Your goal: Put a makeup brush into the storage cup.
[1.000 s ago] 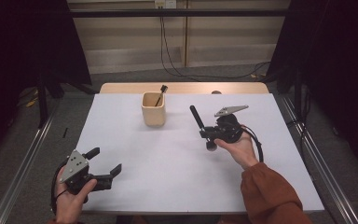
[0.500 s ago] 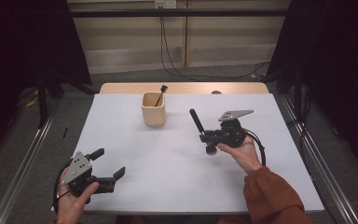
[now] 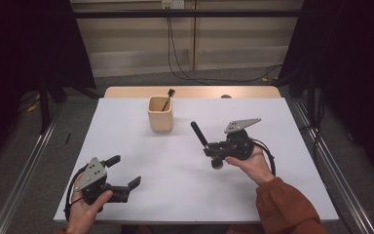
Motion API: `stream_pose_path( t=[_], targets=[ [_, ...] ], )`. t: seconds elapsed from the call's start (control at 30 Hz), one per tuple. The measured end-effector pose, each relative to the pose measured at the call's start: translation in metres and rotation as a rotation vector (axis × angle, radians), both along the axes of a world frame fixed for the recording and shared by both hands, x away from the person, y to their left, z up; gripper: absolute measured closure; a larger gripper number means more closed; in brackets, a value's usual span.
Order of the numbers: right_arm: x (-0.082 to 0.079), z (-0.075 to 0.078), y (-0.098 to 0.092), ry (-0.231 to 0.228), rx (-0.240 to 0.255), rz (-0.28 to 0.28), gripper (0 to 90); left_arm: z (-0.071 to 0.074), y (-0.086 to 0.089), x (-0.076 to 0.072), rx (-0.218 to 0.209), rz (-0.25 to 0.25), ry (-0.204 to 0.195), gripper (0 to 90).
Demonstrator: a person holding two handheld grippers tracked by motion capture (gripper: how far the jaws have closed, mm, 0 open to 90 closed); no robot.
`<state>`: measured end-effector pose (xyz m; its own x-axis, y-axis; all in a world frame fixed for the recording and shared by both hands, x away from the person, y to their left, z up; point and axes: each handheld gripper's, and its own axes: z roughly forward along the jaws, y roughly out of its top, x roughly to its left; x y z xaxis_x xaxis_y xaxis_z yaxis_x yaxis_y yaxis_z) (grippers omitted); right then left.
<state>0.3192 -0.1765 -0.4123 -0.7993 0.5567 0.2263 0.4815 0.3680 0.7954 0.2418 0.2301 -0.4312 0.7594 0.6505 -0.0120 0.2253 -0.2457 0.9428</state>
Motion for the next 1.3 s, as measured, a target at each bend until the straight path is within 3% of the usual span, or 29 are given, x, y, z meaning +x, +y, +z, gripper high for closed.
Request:
stream_pose_path(
  t=[0.23, 0.33, 0.4, 0.7, 1.03, 1.3],
  targets=[
    [-0.004, 0.0, 0.009, 0.009, -0.009, 0.063, 72.1, 0.005, -0.012, 0.003, 0.014, -0.047, -0.017, 3.2],
    [-0.003, 0.0, 0.013, 0.023, -0.01, 0.088, 72.1, 0.009, -0.015, 0.005, -0.014, -0.067, 0.011, 3.2],
    [-0.004, 0.001, 0.016, 0.028, -0.017, 0.109, 72.1, 0.011, -0.019, 0.004, 0.007, -0.065, -0.017, 3.2],
    [-0.007, 0.001, 0.027, 0.048, -0.057, 0.188, 72.1, 0.018, -0.031, 0.009, 0.022, -0.104, -0.013, 3.2],
    [-0.007, 0.009, 0.044, 0.071, -0.147, 0.313, 72.2, 0.028, -0.049, 0.017, 0.042, -0.156, -0.025, 3.2],
    [-0.002, 0.015, 0.057, 0.076, -0.219, 0.372, 72.1, 0.031, -0.056, 0.02, 0.059, -0.193, -0.006, 3.2]
  ],
)
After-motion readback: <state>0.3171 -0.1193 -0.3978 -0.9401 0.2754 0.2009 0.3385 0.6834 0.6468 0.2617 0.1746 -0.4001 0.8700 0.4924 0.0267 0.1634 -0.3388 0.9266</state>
